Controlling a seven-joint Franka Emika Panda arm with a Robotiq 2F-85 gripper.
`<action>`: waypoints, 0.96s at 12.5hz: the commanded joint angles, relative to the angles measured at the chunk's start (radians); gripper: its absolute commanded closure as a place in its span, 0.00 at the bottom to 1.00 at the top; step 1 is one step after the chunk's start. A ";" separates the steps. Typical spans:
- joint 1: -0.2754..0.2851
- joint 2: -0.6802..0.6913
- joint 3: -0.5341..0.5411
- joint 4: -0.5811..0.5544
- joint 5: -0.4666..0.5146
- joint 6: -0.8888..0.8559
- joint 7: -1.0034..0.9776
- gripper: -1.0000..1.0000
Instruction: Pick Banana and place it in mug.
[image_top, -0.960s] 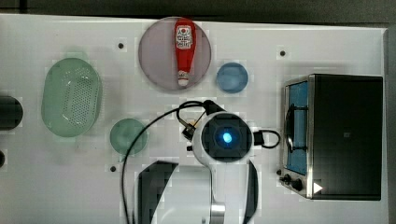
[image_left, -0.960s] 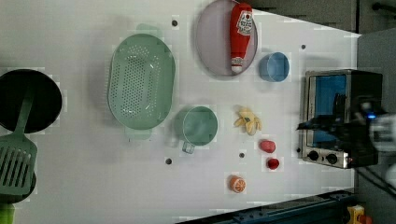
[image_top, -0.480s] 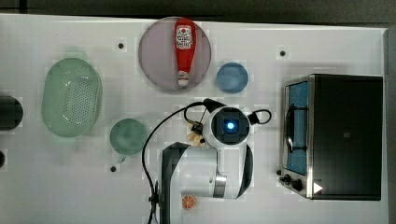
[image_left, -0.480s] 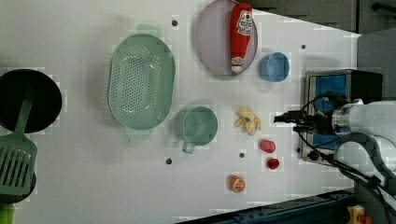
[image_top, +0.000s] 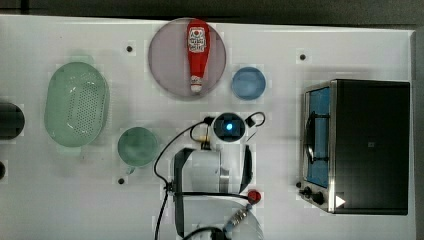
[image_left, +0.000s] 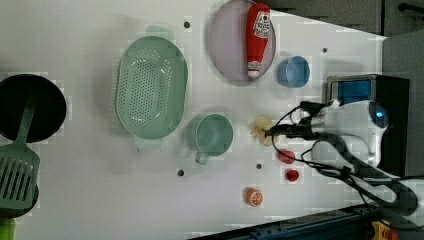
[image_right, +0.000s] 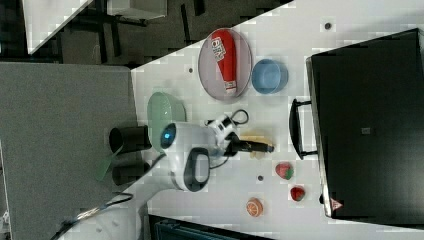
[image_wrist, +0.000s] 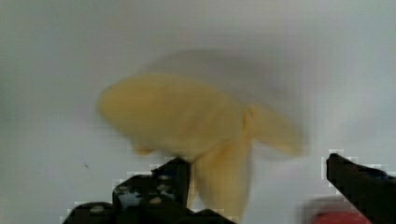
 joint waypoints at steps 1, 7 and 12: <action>0.012 -0.027 -0.004 -0.012 0.021 0.116 -0.052 0.00; 0.012 -0.030 0.000 -0.007 0.021 0.123 -0.052 0.71; 0.010 -0.266 -0.017 0.001 0.021 -0.021 -0.045 0.73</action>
